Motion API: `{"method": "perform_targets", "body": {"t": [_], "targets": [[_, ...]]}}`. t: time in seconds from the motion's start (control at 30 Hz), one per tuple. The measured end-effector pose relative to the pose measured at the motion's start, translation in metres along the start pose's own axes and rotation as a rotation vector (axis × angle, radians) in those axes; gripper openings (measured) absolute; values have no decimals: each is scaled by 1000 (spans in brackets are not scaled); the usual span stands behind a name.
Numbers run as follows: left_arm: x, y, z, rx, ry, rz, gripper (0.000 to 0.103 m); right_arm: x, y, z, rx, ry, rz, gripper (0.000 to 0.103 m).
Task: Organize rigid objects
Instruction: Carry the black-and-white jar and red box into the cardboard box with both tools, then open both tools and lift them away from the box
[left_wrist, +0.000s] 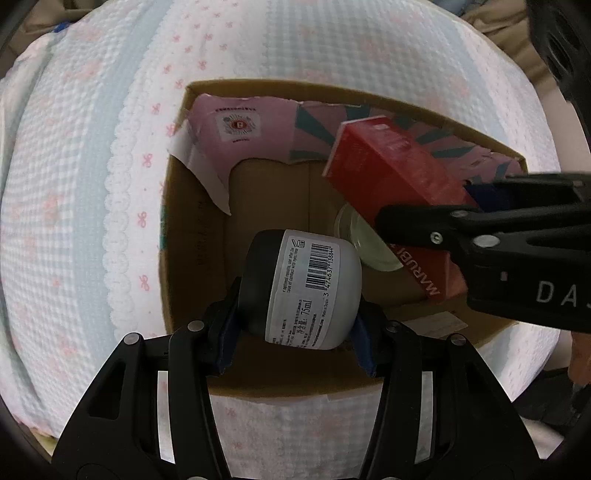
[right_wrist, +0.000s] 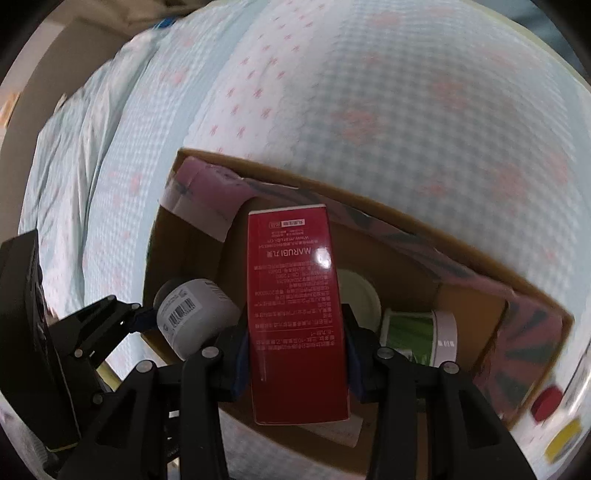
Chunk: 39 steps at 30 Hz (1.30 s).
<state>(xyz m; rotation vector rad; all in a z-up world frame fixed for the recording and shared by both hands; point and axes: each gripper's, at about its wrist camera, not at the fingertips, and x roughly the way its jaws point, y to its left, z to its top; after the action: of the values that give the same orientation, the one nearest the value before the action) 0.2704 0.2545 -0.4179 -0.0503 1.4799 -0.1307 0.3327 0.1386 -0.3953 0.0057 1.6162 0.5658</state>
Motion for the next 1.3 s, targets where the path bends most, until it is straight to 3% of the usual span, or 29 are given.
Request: {"method": "perform_targets", "body": {"t": [0.17, 0.23, 0.27, 0.3, 0.33, 0.4, 0.8, 1.13, 1.3], "targets": [[-3, -4, 4, 5, -25, 8, 48, 12, 2, 14, -65, 48, 37, 39], [-7, -7, 5, 20, -42, 25, 66, 15, 4, 17, -99, 56, 27, 41], [-10, -9, 6, 31, -53, 43, 99, 15, 4, 17, -106, 49, 24, 44], [-13, -10, 5, 39, -66, 43, 103, 13, 3, 18, -103, 29, 22, 62], [-16, -10, 4, 45, -83, 33, 103, 9, 1, 18, -97, 9, 19, 89], [-19, -11, 1, 48, -82, 26, 103, 3, -5, 15, -87, 3, 14, 101], [-44, -10, -21, 29, -105, 15, 103, -27, -12, -14, -8, -56, -23, 101], [-106, -12, -47, 23, -187, 31, 103, -85, 13, -52, 3, -164, -60, 101], [-144, -26, -67, 26, -237, 47, 103, -121, 29, -89, 27, -225, -82, 102]]}}
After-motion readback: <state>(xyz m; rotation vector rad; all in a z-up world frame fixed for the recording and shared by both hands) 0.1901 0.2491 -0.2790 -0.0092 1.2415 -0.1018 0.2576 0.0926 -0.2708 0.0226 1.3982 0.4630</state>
